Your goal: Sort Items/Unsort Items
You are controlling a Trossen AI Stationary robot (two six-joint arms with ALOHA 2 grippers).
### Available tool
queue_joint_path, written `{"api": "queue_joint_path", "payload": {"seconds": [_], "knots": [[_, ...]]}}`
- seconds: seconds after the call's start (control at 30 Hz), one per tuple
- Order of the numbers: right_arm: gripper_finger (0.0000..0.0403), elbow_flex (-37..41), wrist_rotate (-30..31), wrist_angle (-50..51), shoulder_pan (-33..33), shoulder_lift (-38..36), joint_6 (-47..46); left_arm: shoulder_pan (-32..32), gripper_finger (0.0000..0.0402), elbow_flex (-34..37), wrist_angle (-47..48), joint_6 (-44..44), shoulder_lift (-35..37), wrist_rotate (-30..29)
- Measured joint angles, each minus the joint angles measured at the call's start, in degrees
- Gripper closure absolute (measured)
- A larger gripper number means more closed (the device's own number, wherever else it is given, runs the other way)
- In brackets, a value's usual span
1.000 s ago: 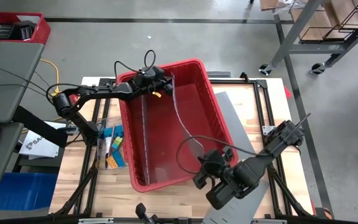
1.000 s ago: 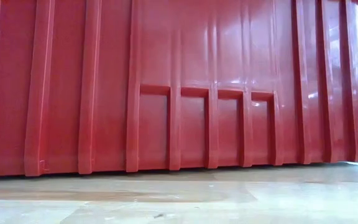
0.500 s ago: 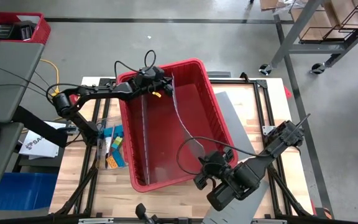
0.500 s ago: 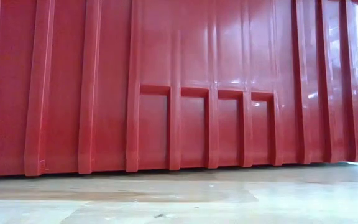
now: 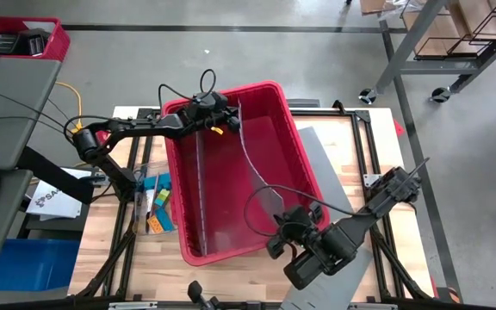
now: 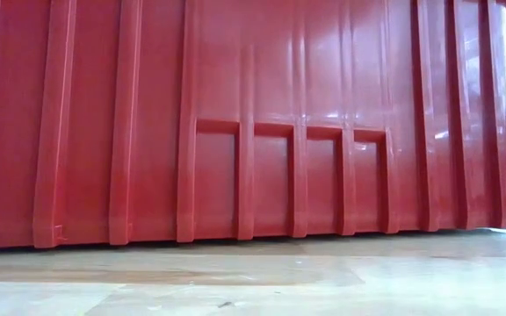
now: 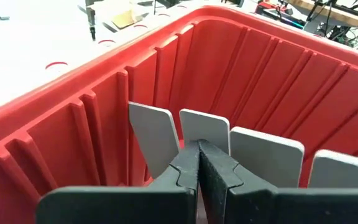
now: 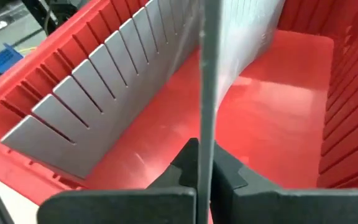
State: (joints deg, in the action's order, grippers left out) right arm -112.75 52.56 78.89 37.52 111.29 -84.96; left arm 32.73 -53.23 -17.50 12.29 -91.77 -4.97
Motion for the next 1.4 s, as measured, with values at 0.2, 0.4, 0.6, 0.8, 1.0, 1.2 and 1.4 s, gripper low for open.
{"api": "queue_joint_path", "payload": {"seconds": [0.2, 0.4, 0.6, 0.8, 1.0, 1.2, 1.4], "knots": [[0.0403, 0.00, 0.44, -1.28, 0.00, 0.85, -0.07, -0.01, 0.0402, -0.03, -0.55, -0.17, -0.58, 0.36], [0.0403, 0.00, 1.27, -0.85, -0.71, 1.18, -0.07, 0.07, 0.0401, 0.00, 2.71, -2.07, 1.08, 2.31], [0.0403, 0.43, 1.44, -0.74, -1.06, 1.20, -0.29, 2.65, 0.0402, -0.02, 8.16, -9.01, 9.52, 3.39], [0.0403, 1.11, 0.92, -0.40, -1.38, 1.22, -2.89, 5.07, 0.0402, -0.07, 12.69, -10.45, 16.54, 3.39], [0.0402, 0.33, 0.89, -0.34, -1.46, 1.22, -3.07, 5.16, 0.0401, -0.07, 17.84, -11.77, 20.81, 6.10], [0.0402, -1.72, 3.07, 1.98, -0.94, 1.22, -3.13, 3.88, 0.0401, -0.04, 26.84, -13.00, 19.54, 9.94], [0.0402, -1.95, 2.38, 7.69, -0.31, 1.22, -3.60, 0.04, 0.0401, -0.02, 27.15, -11.22, 15.26, 13.03]]}}
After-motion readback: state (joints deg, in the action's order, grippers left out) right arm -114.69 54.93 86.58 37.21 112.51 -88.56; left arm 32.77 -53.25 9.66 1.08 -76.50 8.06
